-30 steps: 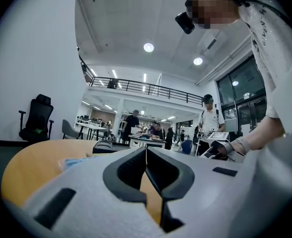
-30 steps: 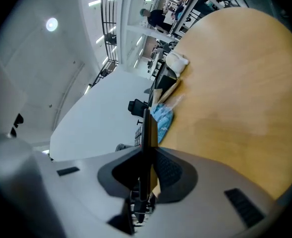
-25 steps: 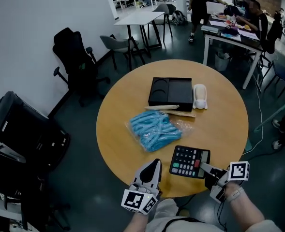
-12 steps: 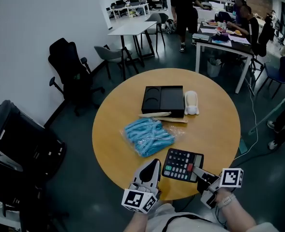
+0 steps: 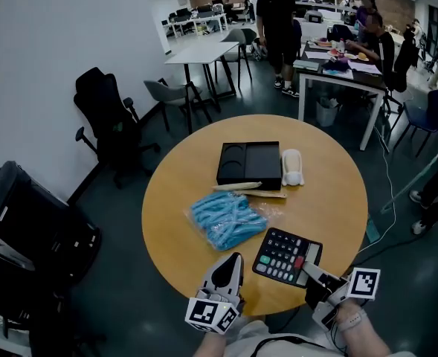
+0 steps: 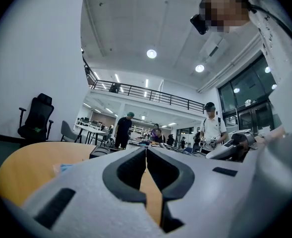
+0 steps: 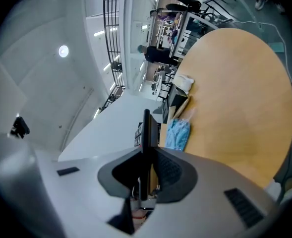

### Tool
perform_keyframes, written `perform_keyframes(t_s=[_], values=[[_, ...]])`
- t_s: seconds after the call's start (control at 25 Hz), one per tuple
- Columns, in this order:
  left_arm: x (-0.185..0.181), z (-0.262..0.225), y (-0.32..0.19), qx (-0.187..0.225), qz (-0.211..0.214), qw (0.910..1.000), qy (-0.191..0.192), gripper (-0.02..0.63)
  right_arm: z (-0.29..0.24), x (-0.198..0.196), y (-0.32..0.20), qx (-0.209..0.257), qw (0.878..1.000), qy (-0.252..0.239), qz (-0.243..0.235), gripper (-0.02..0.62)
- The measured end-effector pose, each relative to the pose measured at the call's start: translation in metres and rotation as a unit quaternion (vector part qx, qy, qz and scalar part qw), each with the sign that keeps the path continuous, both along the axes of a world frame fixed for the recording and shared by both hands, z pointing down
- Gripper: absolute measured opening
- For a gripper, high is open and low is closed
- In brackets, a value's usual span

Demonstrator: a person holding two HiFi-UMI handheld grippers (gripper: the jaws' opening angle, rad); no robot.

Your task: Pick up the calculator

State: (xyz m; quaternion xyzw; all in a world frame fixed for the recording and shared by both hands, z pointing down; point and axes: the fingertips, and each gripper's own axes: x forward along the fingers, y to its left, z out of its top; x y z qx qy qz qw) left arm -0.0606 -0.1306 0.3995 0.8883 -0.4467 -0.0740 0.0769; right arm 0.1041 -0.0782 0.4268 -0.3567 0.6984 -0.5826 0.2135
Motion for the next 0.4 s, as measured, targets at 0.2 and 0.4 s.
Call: perform_keyframes(t_s=[0.2, 0.4], values=[[0.005, -0.004, -0.001, 0.006, -0.001, 1.0, 0.004, 0.008, -0.011, -0.005, 0.001, 0.009, 1.0, -0.021, -0.003, 0.06], [0.009, -0.002, 0.001, 0.007, 0.006, 0.9999, 0.005, 0.008, -0.019, -0.012, 0.007, 0.012, 0.999, -0.042, -0.004, 0.061]])
